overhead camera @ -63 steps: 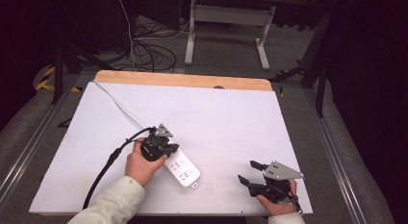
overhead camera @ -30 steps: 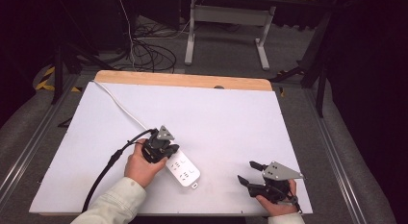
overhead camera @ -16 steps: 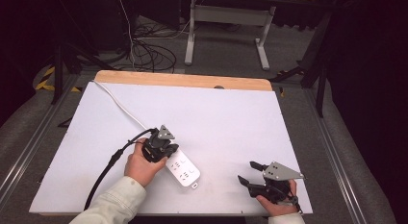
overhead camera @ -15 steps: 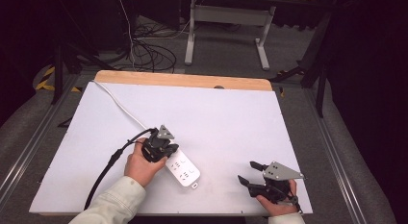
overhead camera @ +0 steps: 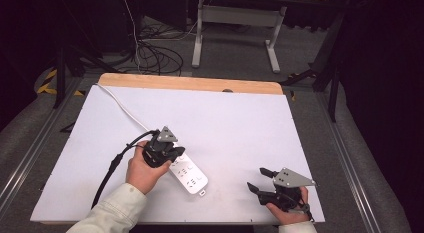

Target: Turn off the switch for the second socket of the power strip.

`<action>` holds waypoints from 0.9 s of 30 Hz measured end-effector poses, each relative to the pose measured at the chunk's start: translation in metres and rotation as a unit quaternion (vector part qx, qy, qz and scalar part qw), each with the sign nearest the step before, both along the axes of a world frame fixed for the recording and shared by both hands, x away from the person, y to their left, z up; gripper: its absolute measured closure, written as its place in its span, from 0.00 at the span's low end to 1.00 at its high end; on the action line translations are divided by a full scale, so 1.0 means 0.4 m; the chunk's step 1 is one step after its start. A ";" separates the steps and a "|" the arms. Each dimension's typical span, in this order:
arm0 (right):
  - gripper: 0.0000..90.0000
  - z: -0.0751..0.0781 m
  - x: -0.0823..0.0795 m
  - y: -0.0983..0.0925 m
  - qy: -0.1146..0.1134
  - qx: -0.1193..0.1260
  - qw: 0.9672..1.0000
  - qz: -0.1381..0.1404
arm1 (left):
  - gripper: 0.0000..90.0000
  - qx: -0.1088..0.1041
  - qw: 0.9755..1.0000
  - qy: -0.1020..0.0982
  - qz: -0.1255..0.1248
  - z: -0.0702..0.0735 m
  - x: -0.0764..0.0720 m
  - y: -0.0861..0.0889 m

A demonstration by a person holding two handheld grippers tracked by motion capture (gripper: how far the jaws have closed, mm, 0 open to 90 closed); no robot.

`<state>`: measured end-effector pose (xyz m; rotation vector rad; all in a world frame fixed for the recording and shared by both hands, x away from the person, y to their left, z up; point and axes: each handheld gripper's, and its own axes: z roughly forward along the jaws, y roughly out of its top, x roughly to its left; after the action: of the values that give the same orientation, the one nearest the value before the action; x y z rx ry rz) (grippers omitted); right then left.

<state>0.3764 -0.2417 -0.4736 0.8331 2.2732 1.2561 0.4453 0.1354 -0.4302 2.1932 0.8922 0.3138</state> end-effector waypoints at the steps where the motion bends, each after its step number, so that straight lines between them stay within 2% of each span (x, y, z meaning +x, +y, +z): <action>1: 0.38 0.000 0.000 0.000 0.000 0.000 1.000 0.000 | 1.00 0.000 1.000 -0.001 -0.001 0.003 -0.002 0.000; 6: 0.38 -0.001 0.001 0.000 0.001 -0.001 1.000 0.000 | 0.99 -0.007 1.000 -0.008 -0.003 0.025 -0.009 0.007; 10: 0.38 -0.001 0.001 0.001 0.001 -0.001 1.000 0.000 | 0.98 0.000 1.000 -0.019 -0.007 0.034 -0.014 0.008; 21: 0.38 -0.002 0.002 0.002 0.002 -0.002 1.000 0.000 | 0.96 -0.010 1.000 -0.021 -0.015 0.052 -0.023 0.010; 23: 0.38 -0.002 0.002 0.001 0.003 -0.002 1.000 0.000 | 0.89 -0.017 1.000 -0.012 -0.017 0.050 -0.021 0.010; 25: 0.38 -0.003 0.002 0.000 0.004 -0.001 1.000 0.000 | 0.69 -0.018 1.000 -0.007 -0.017 0.047 -0.017 0.009; 27: 0.38 -0.002 0.001 -0.001 0.003 -0.001 1.000 0.000 | 0.53 -0.016 1.000 -0.017 -0.013 0.049 -0.018 0.010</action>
<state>0.3769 -0.2420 -0.4745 0.8382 2.2791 1.2530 0.4380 0.1393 -0.4107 2.1619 0.8431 0.3206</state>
